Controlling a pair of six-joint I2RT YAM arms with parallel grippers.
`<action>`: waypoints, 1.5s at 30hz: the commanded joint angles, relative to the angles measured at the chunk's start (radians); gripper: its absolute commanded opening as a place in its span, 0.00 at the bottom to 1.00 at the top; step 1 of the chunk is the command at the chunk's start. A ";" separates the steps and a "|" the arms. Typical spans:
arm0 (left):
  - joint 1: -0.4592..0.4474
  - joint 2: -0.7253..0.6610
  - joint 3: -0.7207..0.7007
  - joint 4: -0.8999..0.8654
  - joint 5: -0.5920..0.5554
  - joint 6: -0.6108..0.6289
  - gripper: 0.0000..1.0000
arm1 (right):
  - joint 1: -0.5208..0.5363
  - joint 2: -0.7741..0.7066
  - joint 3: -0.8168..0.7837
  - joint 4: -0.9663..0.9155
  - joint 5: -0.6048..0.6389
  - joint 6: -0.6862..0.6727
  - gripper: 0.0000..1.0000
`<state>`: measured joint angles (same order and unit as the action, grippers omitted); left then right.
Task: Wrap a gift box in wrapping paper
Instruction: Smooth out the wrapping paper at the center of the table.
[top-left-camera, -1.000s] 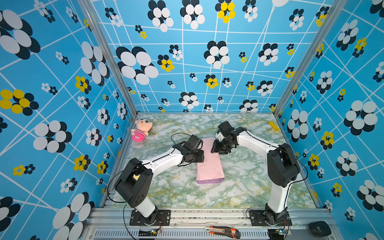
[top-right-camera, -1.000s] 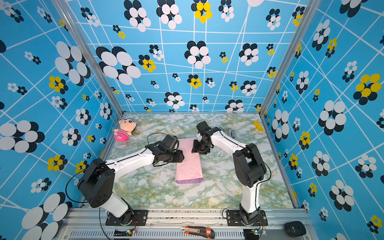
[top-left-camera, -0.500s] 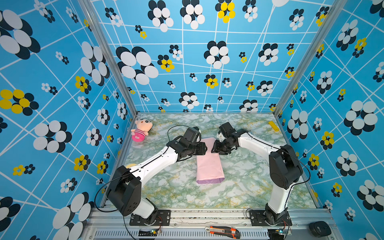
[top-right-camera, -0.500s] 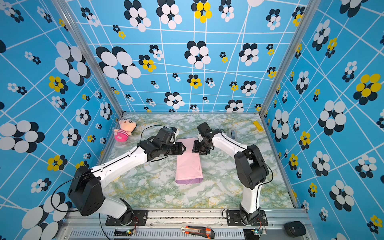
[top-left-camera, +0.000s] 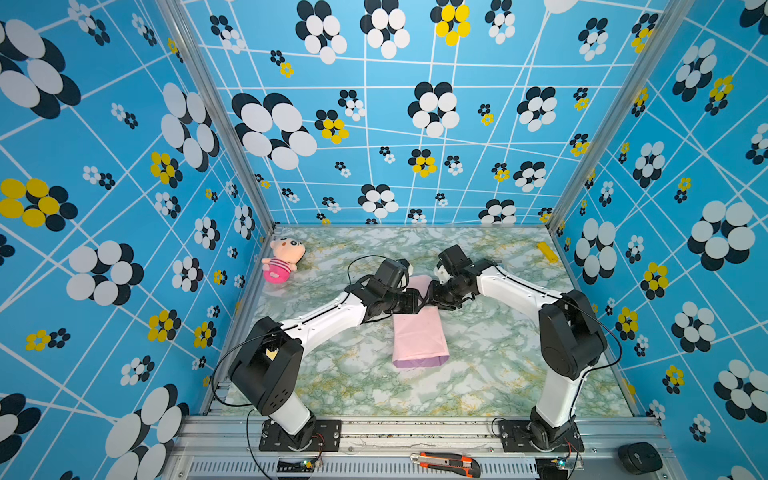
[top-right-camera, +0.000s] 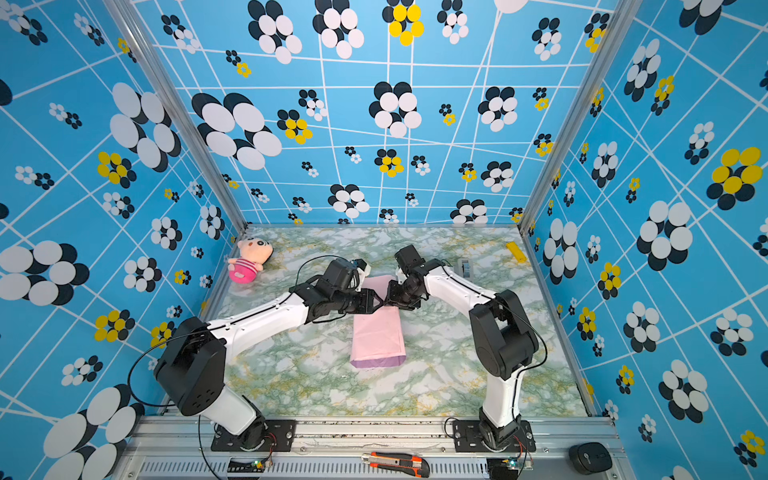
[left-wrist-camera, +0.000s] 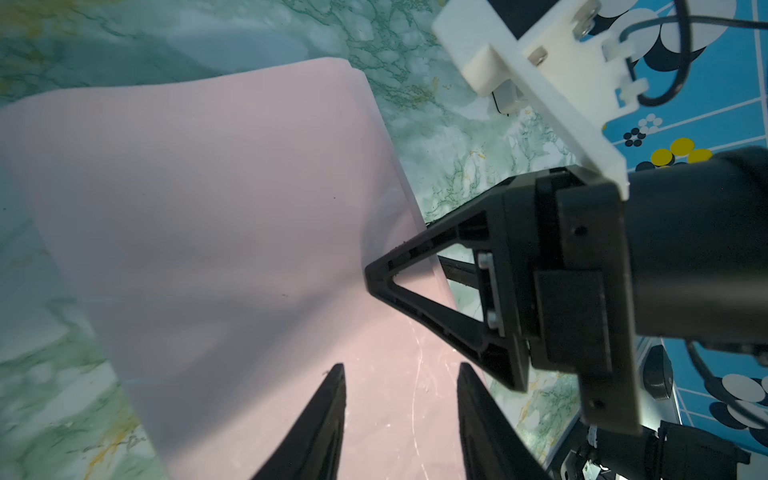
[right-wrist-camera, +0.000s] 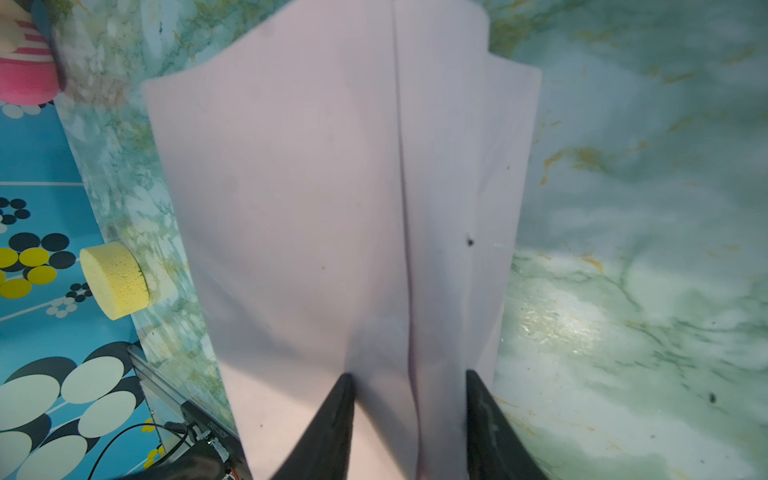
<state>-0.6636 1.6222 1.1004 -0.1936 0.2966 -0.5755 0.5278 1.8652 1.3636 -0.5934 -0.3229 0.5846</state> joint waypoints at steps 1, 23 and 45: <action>-0.002 0.034 -0.014 0.029 0.022 0.007 0.44 | 0.011 0.039 -0.041 -0.020 0.037 0.015 0.43; 0.068 0.091 -0.105 0.239 0.095 -0.006 0.27 | 0.010 0.036 -0.063 -0.035 0.050 0.014 0.42; 0.075 0.163 -0.238 0.254 0.039 0.050 0.23 | -0.020 -0.080 -0.008 -0.071 0.065 -0.002 0.67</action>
<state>-0.5945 1.7203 0.9226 0.2150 0.3935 -0.5526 0.5243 1.8511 1.3529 -0.6109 -0.2893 0.5884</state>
